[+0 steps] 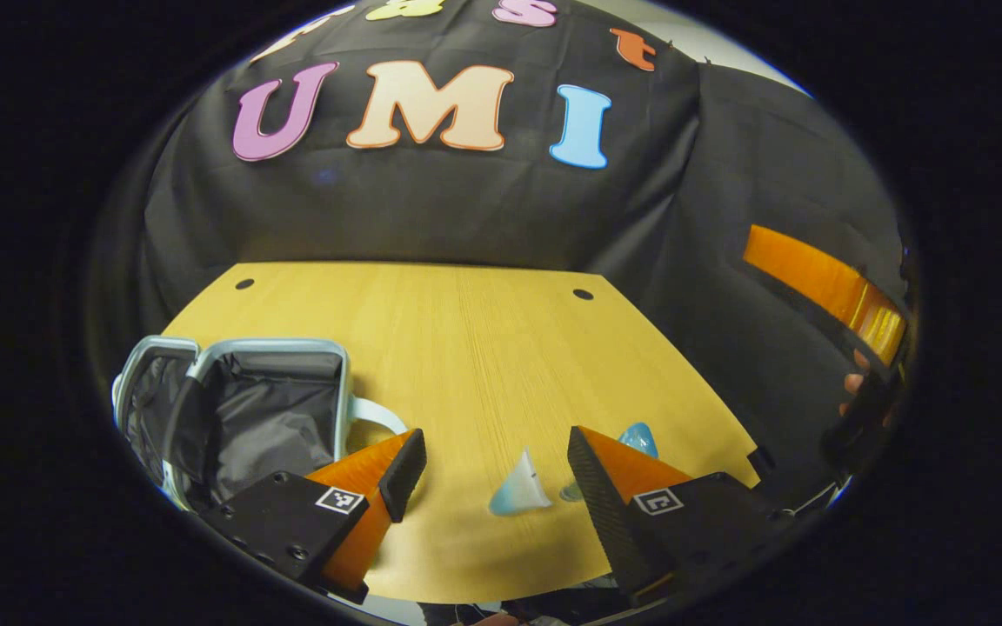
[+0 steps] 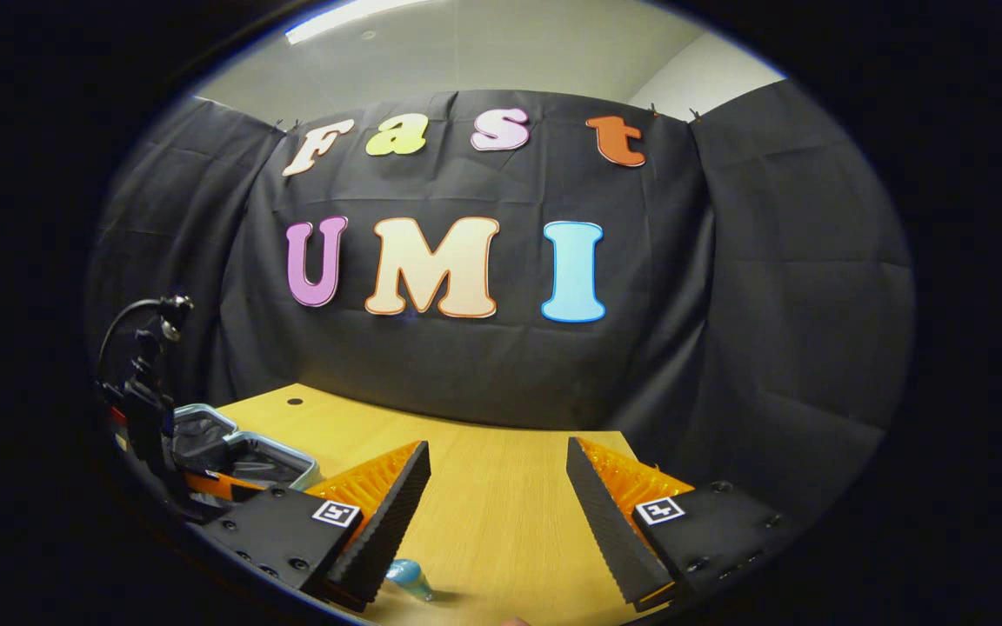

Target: First open the suitcase, pack the skin care products into it, and then close the suitcase.

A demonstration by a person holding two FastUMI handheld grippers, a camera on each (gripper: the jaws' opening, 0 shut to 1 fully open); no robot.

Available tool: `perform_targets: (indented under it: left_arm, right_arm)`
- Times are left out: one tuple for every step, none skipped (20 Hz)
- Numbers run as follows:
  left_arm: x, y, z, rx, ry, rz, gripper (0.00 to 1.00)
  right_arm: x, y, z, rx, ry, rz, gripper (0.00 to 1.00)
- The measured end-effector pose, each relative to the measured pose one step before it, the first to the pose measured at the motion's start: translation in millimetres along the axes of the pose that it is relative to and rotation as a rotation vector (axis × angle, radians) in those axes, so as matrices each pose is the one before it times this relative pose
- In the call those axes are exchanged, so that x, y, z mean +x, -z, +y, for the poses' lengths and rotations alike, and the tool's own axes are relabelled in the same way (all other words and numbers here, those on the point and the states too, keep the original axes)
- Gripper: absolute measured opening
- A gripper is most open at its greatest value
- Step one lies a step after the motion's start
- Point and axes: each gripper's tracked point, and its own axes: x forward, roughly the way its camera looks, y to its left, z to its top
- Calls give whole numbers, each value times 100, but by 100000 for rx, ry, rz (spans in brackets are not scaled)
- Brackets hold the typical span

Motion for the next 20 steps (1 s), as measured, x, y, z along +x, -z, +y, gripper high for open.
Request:
perform_targets:
  left_arm:
    - [437,1025,-365,-1185,628,1794,96]
    - [467,833,-334,-996,521,1236,96]
    - [722,813,-49,-454,131,1176,96]
    - [629,746,-30,-352,-210,1085,95]
    - [569,619,16,-477,-134,1067,95]
    - [530,637,-45,-813,219,1089,94]
    - [640,645,-88,-659,270,1071,94]
    - [694,539,71,-556,-26,899,90]
    - [559,450,150,-801,-412,672,87]
    - [499,347,139,-1022,-593,741,82]
    - [400,130,268,-803,-988,-56,67]
    - [341,89,366,-421,-1387,280,53]
    - [436,275,296,172,-1390,-88,38]
    - [-544,-291,-95,404,779,-2189,24]
    - [503,-97,-70,-1045,518,1252,23]
    - [-284,-230,-182,-726,976,293,18]
    - [-437,-226,-2,-38,-166,723,16]
    - [-496,-531,84,1084,-318,111,16]
    - [-544,-704,32,1261,-285,-953,16]
    - [-731,-847,122,1315,-569,-1167,16]
  right_arm:
    - [-287,177,-163,-280,-424,296,99]
    - [-61,353,-182,-320,-281,650,99]
    - [-177,325,-126,-4,-518,819,99]
    - [-108,518,18,135,-504,1183,99]
    - [-96,548,-14,186,-669,1314,99]
    - [-105,527,104,93,-842,1233,99]
    - [-102,426,128,-79,-902,995,99]
    - [-78,528,151,-156,-970,857,99]
    - [8,436,235,-27,-1089,874,99]
    - [13,531,351,-19,-1257,907,99]
    - [-111,479,444,-63,-1393,790,99]
    - [-34,337,374,-329,-1320,407,99]
    - [-32,241,425,-400,-1417,195,99]
    - [-11,258,488,-215,-1722,8,99]
    - [137,263,564,-104,-1728,84,99]
    - [297,370,618,113,-1999,234,100]
    - [237,516,603,184,-1800,493,99]
    - [304,701,516,259,-1700,711,99]
    - [312,816,490,409,-1537,1189,99]
    - [334,875,498,678,-1472,1590,100]
